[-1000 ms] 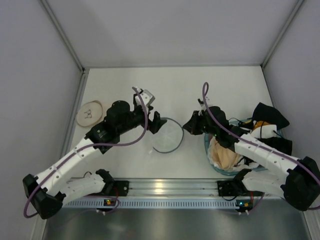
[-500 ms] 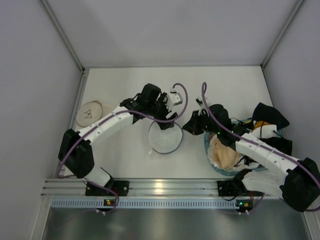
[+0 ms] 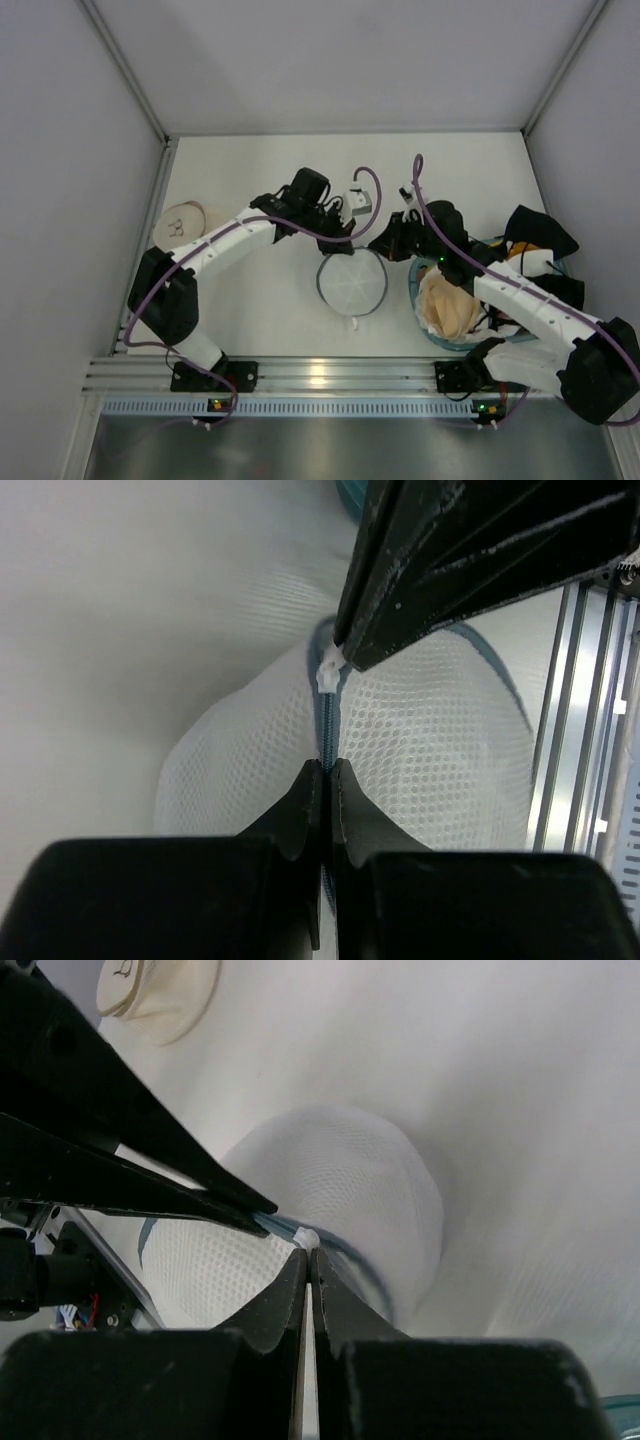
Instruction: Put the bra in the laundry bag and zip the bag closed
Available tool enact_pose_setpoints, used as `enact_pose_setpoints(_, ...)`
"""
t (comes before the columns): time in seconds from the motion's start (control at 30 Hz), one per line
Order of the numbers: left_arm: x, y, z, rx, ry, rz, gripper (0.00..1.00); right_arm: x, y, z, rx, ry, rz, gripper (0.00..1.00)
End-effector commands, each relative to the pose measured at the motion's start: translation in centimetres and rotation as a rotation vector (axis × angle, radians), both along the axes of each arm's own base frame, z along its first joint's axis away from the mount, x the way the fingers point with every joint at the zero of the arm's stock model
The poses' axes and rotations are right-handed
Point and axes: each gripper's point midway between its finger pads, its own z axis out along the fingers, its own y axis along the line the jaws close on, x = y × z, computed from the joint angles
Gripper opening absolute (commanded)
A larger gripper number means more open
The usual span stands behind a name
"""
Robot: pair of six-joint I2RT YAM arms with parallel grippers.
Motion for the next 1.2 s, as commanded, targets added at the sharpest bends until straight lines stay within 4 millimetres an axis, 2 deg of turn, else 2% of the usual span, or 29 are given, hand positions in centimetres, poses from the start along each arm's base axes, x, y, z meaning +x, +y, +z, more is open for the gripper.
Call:
enact_pose_setpoints(0.0,-1.6,0.4,1.1,-0.037,0.025,-0.004,0.00,2.1,-0.8,3.2,0.048,-0.068,-0.083,0.00)
enact_pose_setpoints(0.03,-1.7,0.9,0.7,-0.019,0.045,0.042,0.00,2.2,-1.3,2.9,0.033,-0.056,-0.105,0.00)
enact_pose_setpoints(0.07,-0.1,1.1,2.4,-0.053,-0.051,0.116,0.00,2.3,-1.6,2.9,0.026,-0.055,-0.121,0.00)
enact_pose_setpoints(0.1,0.5,1.5,2.9,-0.070,-0.090,0.176,0.00,2.7,-2.0,2.7,0.013,-0.054,-0.152,0.00)
enact_pose_setpoints(0.13,0.7,2.2,2.0,-0.087,-0.069,0.276,0.00,2.7,-2.4,2.2,0.001,-0.034,-0.169,0.00)
enact_pose_setpoints(0.17,2.4,2.9,5.3,-0.187,-0.193,0.381,0.00,2.8,-2.6,2.1,-0.001,-0.027,-0.182,0.00)
enact_pose_setpoints(0.2,3.0,3.5,6.3,-0.237,-0.223,0.452,0.00,2.9,-2.9,1.6,-0.010,-0.016,-0.194,0.00)
enact_pose_setpoints(0.23,3.2,4.5,6.7,-0.285,-0.182,0.546,0.00,2.9,-3.1,1.4,-0.008,0.000,-0.211,0.00)
enact_pose_setpoints(0.27,2.7,5.7,7.3,-0.337,-0.189,0.596,0.00,2.9,-3.2,1.1,-0.008,0.012,-0.219,0.00)
enact_pose_setpoints(0.3,3.5,6.8,8.4,-0.384,-0.220,0.680,0.00,2.9,-3.6,0.8,-0.012,0.018,-0.230,0.00)
enact_pose_setpoints(0.37,3.2,8.4,7.5,-0.410,-0.168,0.795,0.00,2.7,-3.9,0.3,-0.013,0.036,-0.252,0.00)
enact_pose_setpoints(0.4,3.1,9.4,7.9,-0.449,-0.148,0.865,0.00,2.5,-4.1,0.1,-0.014,0.040,-0.260,0.00)
enact_pose_setpoints(0.47,1.9,9.9,6.8,-0.471,-0.086,0.892,0.00,2.0,-4.2,-0.4,-0.010,0.054,-0.256,0.00)
enact_pose_setpoints(0.57,0.3,9.6,6.0,-0.518,0.003,0.896,0.00,1.6,-4.0,-0.4,0.012,0.064,-0.249,0.00)
enact_pose_setpoints(0.63,-0.7,9.3,4.8,-0.506,0.033,0.886,0.00,1.3,-3.6,-0.3,0.036,0.062,-0.226,0.00)
enact_pose_setpoints(0.67,-1.3,9.1,4.9,-0.510,0.034,0.852,0.01,1.3,-3.4,-0.3,0.042,0.057,-0.216,0.00)
enact_pose_setpoints(0.7,-1.7,8.9,4.9,-0.508,0.035,0.832,0.07,1.2,-3.1,-0.4,0.044,0.060,-0.197,0.00)
enact_pose_setpoints(0.73,-2.1,8.7,5.2,-0.502,0.018,0.801,0.26,1.3,-3.0,-0.3,0.037,0.043,-0.175,0.00)
enact_pose_setpoints(0.8,-2.7,8.8,5.5,-0.465,-0.017,0.747,0.56,1.3,-2.3,0.2,0.028,0.010,-0.110,0.00)
enact_pose_setpoints(0.83,-2.7,8.8,6.6,-0.464,-0.044,0.730,0.75,1.3,-1.9,0.8,0.034,-0.019,-0.080,0.00)
enact_pose_setpoints(0.9,-2.7,9.0,6.8,-0.399,-0.117,0.674,0.84,0.8,-0.9,1.6,0.035,-0.071,0.023,0.00)
enact_pose_setpoints(0.93,-2.1,8.7,8.4,-0.399,-0.160,0.651,0.92,0.8,-0.8,1.9,0.032,-0.085,0.041,0.00)
enact_pose_setpoints(1.0,-1.6,8.5,9.4,-0.355,-0.229,0.597,0.95,0.9,-0.6,2.8,0.019,-0.128,0.074,0.00)
enact_pose_setpoints(1.03,-1.0,7.5,11.0,-0.361,-0.251,0.559,0.98,0.9,-0.6,2.9,0.012,-0.132,0.083,0.00)
enact_pose_setpoints(1.1,-1.4,5.9,11.3,-0.336,-0.258,0.427,0.98,0.9,-0.3,3.6,0.012,-0.155,0.113,0.00)
enact_pose_setpoints(1.13,-0.7,4.9,9.5,-0.276,-0.239,0.383,0.98,0.9,-0.2,3.8,0.016,-0.161,0.118,0.00)
enact_pose_setpoints(1.17,-0.2,4.1,10.5,-0.276,-0.251,0.351,0.98,0.8,0.0,3.9,0.021,-0.167,0.132,0.00)
